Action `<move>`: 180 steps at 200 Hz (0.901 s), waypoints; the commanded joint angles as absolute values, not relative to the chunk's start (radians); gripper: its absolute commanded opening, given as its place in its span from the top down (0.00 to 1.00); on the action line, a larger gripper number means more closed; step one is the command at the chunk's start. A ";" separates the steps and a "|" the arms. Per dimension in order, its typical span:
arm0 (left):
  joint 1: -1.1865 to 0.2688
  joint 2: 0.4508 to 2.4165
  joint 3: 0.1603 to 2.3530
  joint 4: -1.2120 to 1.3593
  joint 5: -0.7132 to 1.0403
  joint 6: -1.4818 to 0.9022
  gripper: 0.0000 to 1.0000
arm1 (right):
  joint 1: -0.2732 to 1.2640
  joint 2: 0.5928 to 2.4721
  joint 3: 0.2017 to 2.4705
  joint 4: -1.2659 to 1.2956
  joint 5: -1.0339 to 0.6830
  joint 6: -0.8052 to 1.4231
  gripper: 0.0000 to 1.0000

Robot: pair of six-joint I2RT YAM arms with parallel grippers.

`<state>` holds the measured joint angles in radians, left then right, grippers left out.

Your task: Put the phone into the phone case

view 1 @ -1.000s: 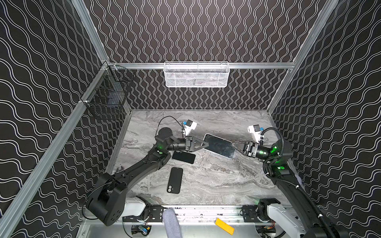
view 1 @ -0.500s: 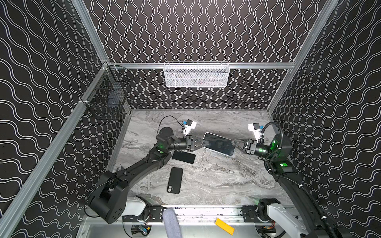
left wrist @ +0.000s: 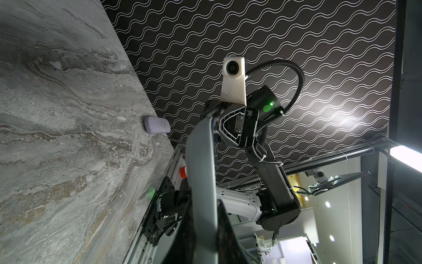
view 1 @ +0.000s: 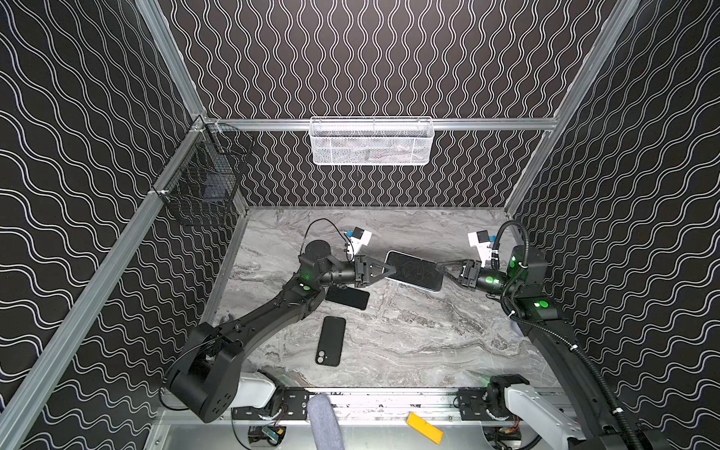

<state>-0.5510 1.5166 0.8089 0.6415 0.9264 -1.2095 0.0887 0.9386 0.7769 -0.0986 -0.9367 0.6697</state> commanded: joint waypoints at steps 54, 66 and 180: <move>-0.545 1.589 0.794 1.101 0.906 -1.406 1.00 | 0.068 0.929 0.741 -0.038 -0.793 0.678 0.37; -0.546 1.588 0.806 1.087 0.907 -1.398 1.00 | 0.058 0.926 0.728 -0.037 -0.801 0.685 0.30; -0.542 1.581 0.846 0.997 0.872 -1.356 1.00 | 0.011 0.796 0.503 0.583 -1.084 1.044 0.15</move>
